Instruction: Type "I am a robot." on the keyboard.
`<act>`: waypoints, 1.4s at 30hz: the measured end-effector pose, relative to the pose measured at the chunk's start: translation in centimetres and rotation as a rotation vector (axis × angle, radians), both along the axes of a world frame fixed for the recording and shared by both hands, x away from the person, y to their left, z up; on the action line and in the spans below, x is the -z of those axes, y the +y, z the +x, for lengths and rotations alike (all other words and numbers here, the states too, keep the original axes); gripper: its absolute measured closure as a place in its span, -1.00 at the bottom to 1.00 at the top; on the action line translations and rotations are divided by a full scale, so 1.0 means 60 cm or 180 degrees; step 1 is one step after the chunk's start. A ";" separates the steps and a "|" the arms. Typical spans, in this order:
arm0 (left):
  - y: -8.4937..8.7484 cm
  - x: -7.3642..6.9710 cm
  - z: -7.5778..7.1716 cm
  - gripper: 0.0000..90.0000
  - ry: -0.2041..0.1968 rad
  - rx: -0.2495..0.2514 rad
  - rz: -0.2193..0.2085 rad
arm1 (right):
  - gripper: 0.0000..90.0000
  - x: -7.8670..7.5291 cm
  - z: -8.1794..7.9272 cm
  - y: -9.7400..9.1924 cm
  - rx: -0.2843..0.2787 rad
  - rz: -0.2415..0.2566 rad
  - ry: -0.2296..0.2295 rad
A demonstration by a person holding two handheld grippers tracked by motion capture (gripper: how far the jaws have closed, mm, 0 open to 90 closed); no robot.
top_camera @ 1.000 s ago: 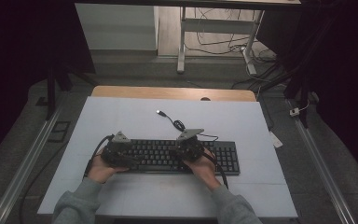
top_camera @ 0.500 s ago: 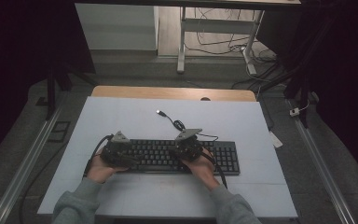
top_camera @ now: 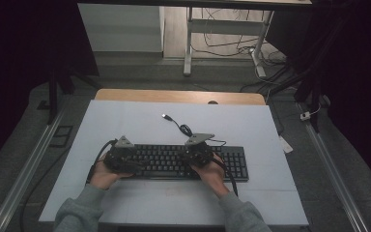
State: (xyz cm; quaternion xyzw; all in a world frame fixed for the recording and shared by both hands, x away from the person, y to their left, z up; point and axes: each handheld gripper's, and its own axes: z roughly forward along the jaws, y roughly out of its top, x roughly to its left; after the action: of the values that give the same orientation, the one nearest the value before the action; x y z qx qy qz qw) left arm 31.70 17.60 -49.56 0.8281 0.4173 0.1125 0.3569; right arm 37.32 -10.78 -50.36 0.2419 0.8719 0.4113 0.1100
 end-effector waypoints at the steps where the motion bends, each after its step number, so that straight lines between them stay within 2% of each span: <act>1: 0.000 0.000 0.000 -0.33 -0.0002 0.0004 -0.0004 | 0.99 -0.001 -0.001 -0.003 -0.0005 0.0029 0.0003; 5: 0.001 0.000 0.000 -0.33 -0.0003 -0.0007 -0.0001 | 0.98 -0.005 -0.010 -0.021 0.0002 0.0034 -0.0014; 11: -0.001 0.001 0.000 -0.33 -0.0006 -0.0003 0.0022 | 0.57 -0.013 -0.019 -0.062 0.0107 0.0167 -0.0047; 15: 0.000 0.000 0.000 -0.33 -0.0017 -0.0008 0.0016 | 0.33 -0.013 -0.025 -0.088 0.0142 0.0181 -0.0066; 20: 0.002 0.000 0.000 -0.33 -0.0031 -0.0030 0.0006 | 0.16 -0.012 -0.033 -0.108 0.0211 0.0192 -0.0100; 33: 0.004 -0.003 -0.001 -0.33 -0.0123 -0.0088 0.0008 | 0.12 -0.010 -0.040 -0.115 0.0202 0.0175 -0.0107; 42: 0.000 -0.007 -0.005 -0.32 -0.0186 -0.0091 -0.0050 | 0.12 -0.010 -0.040 -0.112 0.0199 0.0173 -0.0112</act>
State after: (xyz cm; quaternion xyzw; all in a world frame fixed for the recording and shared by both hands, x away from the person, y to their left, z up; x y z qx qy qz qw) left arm 31.41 17.58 -49.14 0.8156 0.4194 0.1386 0.3737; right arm 34.90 -17.51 -49.78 0.2647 0.8504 0.4354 0.1314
